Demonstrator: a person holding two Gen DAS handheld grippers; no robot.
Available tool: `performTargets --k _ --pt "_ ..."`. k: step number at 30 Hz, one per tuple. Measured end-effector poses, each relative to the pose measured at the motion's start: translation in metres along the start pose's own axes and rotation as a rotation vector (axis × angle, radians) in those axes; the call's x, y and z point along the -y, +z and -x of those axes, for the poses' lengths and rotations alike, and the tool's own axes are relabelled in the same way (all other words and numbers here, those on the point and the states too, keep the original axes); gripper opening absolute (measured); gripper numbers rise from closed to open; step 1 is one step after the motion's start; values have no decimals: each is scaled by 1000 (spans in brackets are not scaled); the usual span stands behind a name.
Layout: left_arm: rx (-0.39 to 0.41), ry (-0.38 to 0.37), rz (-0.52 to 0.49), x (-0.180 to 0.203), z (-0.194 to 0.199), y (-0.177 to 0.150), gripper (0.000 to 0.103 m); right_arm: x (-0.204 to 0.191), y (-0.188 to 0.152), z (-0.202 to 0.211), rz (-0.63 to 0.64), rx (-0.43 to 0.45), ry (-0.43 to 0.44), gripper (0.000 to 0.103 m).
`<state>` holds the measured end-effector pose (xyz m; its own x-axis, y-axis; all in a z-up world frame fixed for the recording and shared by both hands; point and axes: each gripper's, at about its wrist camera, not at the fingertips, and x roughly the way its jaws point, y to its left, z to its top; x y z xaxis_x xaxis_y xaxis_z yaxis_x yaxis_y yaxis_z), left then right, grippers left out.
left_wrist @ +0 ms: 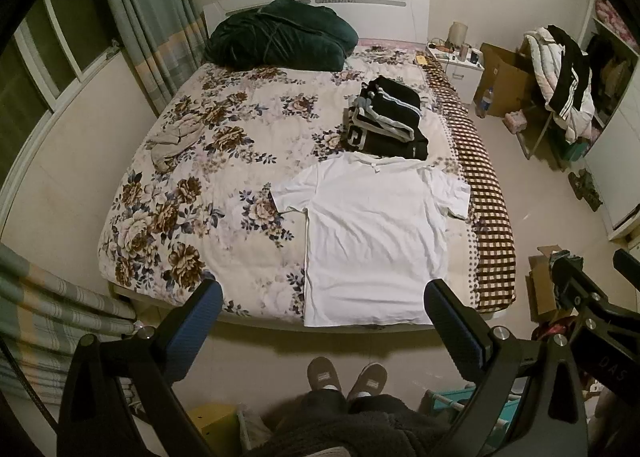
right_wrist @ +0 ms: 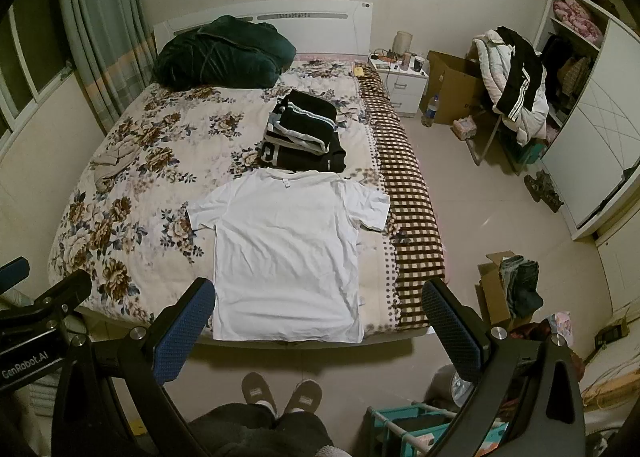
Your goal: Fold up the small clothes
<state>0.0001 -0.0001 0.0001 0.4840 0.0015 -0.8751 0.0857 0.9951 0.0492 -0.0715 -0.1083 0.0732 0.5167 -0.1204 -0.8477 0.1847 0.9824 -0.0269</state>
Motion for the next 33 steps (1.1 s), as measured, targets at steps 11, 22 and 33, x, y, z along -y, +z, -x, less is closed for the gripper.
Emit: performTargets --k 11,22,33 --pt "7 3 3 9 12 17 103 1 0 2 0 3 1 103" --pt "13 2 2 8 13 15 103 2 0 4 -2 5 1 103" --pt "17 -1 3 8 13 15 103 3 0 5 -1 8 3 103"
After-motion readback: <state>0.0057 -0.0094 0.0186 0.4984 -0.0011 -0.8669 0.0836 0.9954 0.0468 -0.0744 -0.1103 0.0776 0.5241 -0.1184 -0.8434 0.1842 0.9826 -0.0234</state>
